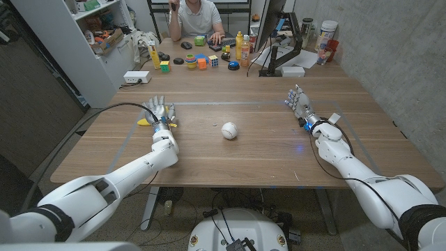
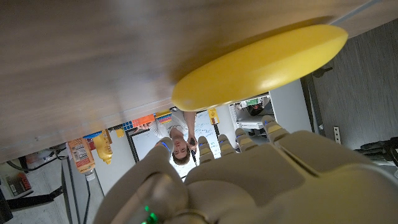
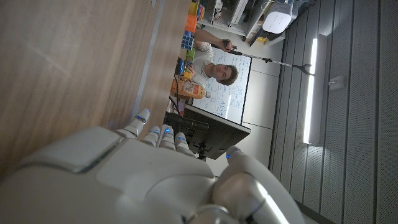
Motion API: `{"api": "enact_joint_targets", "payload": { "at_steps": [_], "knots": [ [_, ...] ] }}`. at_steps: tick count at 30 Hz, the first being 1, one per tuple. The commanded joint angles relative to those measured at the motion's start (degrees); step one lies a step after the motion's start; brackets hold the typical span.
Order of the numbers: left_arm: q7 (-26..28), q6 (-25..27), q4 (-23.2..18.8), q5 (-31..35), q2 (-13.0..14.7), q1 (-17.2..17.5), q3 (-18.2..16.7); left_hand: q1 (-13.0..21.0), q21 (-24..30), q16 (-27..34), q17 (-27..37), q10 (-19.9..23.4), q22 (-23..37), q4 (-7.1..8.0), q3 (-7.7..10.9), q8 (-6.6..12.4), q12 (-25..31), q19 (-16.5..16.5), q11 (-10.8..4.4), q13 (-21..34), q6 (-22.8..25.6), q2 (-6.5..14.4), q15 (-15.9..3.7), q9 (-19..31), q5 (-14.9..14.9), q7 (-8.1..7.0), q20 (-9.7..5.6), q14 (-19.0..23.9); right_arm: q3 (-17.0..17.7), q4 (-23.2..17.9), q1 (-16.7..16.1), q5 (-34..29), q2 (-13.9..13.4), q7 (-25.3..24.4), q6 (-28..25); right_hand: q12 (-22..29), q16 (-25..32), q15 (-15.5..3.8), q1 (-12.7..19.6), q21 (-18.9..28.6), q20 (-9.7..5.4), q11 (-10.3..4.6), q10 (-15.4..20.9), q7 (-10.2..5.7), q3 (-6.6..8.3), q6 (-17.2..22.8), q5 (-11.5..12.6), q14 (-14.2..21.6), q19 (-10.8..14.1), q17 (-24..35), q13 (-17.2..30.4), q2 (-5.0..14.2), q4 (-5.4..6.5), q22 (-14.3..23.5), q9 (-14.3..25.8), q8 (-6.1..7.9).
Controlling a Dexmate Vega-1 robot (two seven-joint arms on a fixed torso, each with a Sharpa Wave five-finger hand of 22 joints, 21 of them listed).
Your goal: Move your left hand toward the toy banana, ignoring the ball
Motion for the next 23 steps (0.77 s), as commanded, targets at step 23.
{"api": "enact_joint_targets", "payload": {
  "at_steps": [23],
  "knots": [
    [-0.05,0.46,-4.69,-0.63,2.38,1.7,-0.25,-0.91,0.36,0.35,0.12,-0.04,0.05,0.81,-0.06,-0.06,0.36,0.37,0.22,0.18,0.04,0.36,-2.01,0.2,-0.16,-0.2,-0.25,-3.58,0.29,-5.8,-3.33,0.26,-0.96,-1.64,-1.79,0.26,0.17,0.14,-0.04,-0.68,-5.29,0.34,-0.3,-0.06,-0.43,-0.33,0.33,-0.34,-1.5,0.1,0.12,6.7,-0.19,0.2,0.17,0.22]
  ]
}}
